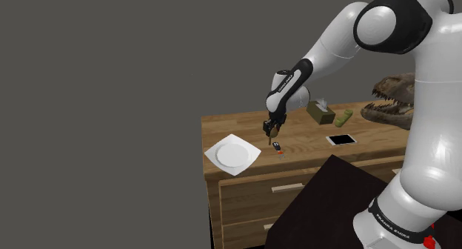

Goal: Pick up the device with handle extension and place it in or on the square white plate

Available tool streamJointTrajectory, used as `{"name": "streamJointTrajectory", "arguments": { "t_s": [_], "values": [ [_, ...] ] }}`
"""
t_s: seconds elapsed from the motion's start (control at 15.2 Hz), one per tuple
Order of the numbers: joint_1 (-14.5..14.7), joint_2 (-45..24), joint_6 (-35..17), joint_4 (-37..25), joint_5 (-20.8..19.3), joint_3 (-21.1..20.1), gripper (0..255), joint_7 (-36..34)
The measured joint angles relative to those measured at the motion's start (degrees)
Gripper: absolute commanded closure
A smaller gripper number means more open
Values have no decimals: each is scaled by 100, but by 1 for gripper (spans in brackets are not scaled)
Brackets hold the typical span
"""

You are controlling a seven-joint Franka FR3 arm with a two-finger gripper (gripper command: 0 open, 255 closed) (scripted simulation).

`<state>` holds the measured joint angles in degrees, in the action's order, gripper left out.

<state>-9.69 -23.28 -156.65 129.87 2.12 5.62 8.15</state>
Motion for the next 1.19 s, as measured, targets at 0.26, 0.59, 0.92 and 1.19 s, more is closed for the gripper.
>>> {"name": "streamJointTrajectory", "arguments": {
  "t_s": [0.26,0.59,0.92,1.19],
  "values": [
    [0,-1,0,-2,0,0,255,0],
    [16,148,130,27,-24,20,255,-15],
    [54,470,437,41,-82,59,255,-58],
    [71,746,709,44,-129,88,255,-81]
  ]
}}
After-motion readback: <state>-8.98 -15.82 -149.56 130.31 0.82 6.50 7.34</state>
